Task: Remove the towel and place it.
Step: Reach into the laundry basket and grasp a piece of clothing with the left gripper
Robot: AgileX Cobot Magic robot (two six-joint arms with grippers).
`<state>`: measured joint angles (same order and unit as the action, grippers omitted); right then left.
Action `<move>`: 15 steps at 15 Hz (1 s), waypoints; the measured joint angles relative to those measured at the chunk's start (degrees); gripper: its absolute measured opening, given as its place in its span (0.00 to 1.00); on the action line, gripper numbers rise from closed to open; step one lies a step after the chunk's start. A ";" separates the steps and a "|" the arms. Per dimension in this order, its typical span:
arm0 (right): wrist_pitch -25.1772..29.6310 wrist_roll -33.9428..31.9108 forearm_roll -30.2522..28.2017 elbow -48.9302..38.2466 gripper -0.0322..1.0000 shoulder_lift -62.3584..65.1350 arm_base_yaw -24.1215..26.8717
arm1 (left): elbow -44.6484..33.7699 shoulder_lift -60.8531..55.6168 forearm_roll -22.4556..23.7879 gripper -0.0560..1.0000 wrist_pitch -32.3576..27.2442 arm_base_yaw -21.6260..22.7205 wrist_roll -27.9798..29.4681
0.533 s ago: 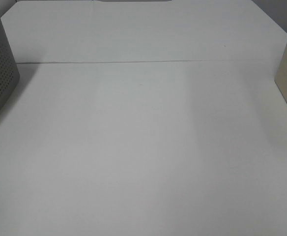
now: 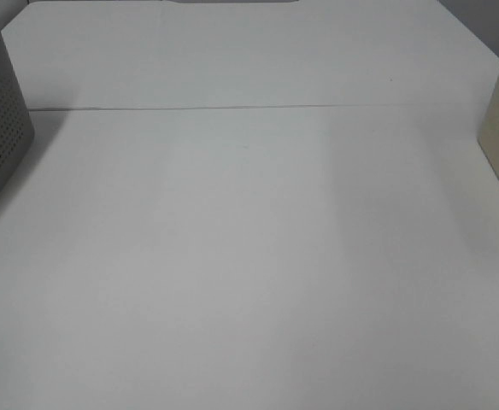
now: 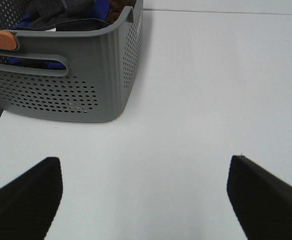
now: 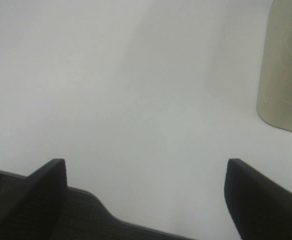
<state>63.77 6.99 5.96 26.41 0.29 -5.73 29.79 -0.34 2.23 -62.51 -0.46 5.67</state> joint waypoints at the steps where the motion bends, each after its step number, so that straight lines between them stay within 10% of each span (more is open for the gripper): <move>1: 0.00 0.00 0.00 0.00 0.83 0.00 0.00 | 0.00 0.00 0.29 0.85 0.00 0.00 0.00; 15: 0.00 0.00 0.00 0.00 0.83 0.00 0.00 | 0.00 0.00 0.86 0.99 0.00 0.00 -3.38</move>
<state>63.77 6.99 5.96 26.41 0.29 -5.73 29.79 -0.34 3.09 -62.51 -0.46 2.29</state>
